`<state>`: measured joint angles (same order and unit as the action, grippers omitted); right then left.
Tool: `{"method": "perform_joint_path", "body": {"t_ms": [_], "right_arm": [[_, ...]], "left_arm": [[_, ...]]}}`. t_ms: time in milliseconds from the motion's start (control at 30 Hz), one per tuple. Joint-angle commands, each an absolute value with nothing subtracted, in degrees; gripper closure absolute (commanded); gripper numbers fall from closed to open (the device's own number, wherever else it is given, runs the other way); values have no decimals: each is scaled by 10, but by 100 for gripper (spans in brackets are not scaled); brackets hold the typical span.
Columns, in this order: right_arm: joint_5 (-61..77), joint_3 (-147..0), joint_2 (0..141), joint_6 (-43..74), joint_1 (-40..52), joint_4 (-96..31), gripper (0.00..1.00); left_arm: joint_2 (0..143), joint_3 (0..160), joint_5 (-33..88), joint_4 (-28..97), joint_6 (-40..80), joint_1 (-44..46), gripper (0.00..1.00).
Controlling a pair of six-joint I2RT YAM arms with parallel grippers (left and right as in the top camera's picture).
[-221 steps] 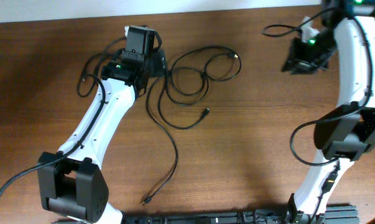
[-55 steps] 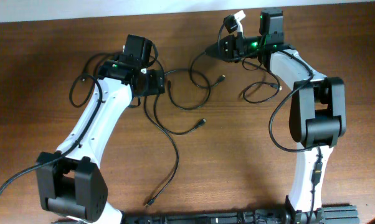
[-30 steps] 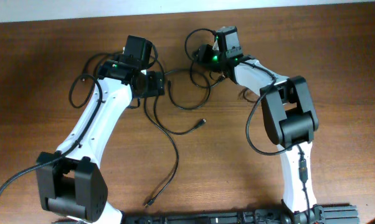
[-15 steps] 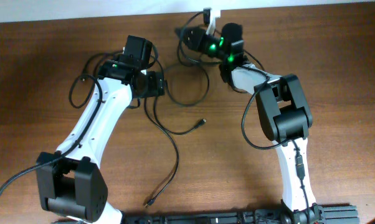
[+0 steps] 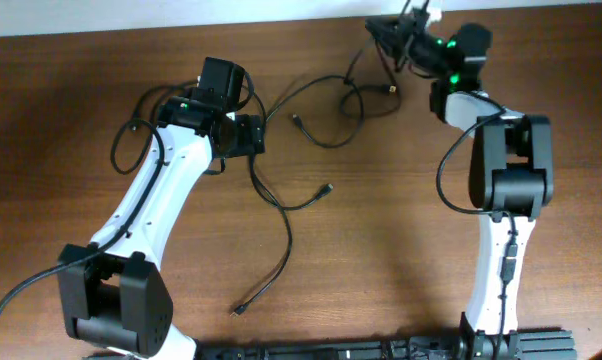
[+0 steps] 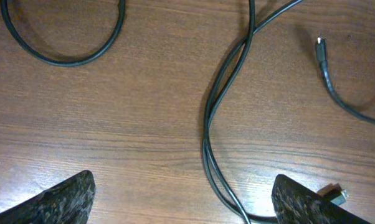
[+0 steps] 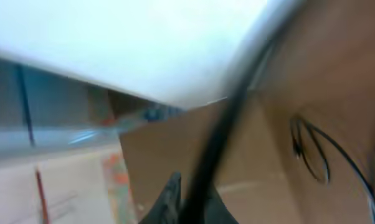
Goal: Untangle cables
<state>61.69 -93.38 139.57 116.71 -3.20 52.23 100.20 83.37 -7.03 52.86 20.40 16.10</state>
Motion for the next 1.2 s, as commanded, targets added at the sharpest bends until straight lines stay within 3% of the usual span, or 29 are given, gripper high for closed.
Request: {"method": "perform_joint_path", "body": {"t_ms": [0,100,233,367,533,767,967,1167], "right_arm": [[668,-933,1385,1195,-63,430,96],[692,-933,1385,1194,-76,349,96],[694,-933,1385,1194,-103,483,96],[728,-933,1385,1195,-219,575,96],[840,-933,1385,1171,-324,488,96],[869,-928,1391,1080,-241,467,96],[777,-928,1391,1049,-213,442,96],[678,-928,1391,821,-194,357,88]], "left_arm": [[1004,836,-69,528,201,160,8],[1004,836,-69,526,201,160,8],[1004,836,-69,527,201,160,9],[1004,836,-69,529,201,160,8],[1004,836,-69,528,201,160,8],[1004,836,-68,528,201,160,8],[1004,836,-68,534,201,160,9],[1004,836,-68,539,201,160,9]]}}
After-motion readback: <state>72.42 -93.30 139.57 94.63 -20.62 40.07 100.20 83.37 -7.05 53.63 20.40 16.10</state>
